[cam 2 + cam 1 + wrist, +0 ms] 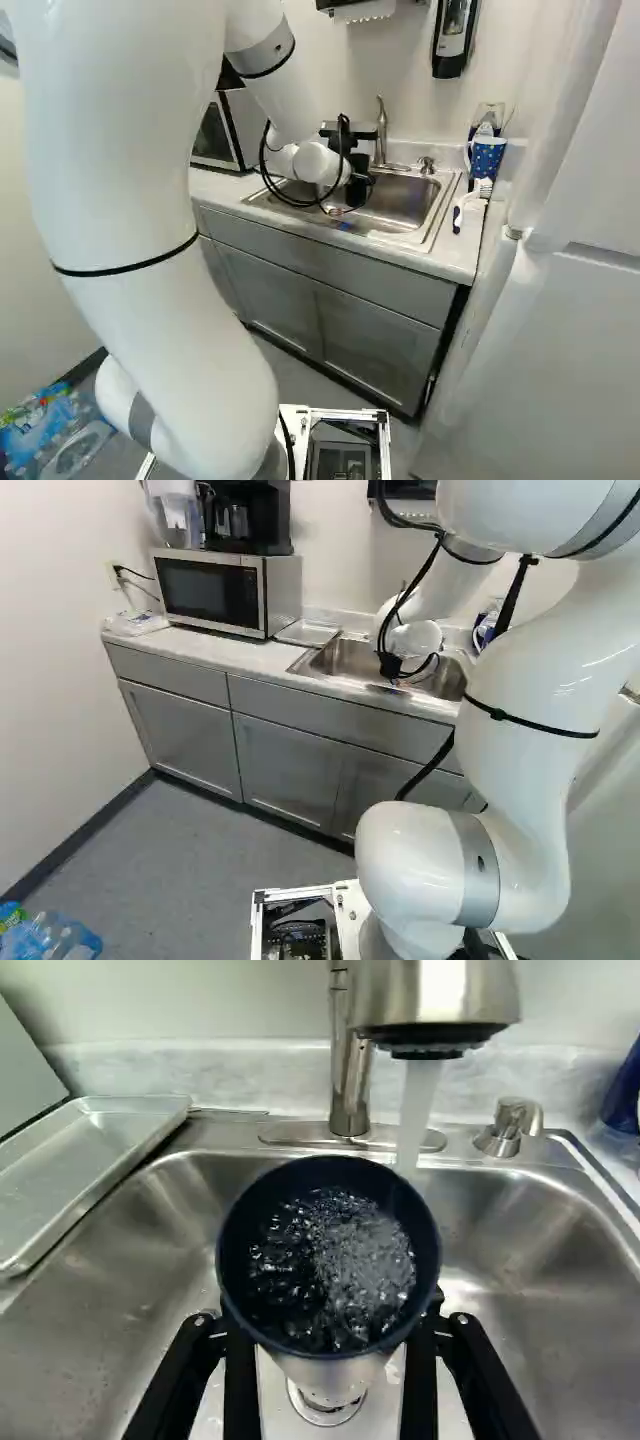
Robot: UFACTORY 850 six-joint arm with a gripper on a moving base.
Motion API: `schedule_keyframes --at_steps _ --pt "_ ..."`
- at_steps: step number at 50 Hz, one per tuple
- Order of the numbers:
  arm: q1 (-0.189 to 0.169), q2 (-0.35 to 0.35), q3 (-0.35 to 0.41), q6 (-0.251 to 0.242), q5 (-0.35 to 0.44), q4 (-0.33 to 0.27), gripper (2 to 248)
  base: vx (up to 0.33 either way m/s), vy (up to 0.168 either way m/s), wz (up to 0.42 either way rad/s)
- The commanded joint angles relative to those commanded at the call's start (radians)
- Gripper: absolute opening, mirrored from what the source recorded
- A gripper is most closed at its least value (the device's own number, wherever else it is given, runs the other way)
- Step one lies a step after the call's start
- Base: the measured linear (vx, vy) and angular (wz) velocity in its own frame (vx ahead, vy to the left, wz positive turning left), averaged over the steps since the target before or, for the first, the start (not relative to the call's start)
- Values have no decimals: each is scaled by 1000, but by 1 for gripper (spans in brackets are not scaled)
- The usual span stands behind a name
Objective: Rinse the cup and place it in the tray
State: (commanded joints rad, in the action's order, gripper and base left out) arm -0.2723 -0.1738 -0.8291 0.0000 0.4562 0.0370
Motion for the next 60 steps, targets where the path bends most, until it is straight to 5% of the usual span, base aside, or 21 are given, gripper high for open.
schedule_keyframes --at_steps 31,60 --pt "96 -3 -28 0 0 0 125 0 0 0" --pt "159 -47 -143 0 -4 0 125 0 0 0"
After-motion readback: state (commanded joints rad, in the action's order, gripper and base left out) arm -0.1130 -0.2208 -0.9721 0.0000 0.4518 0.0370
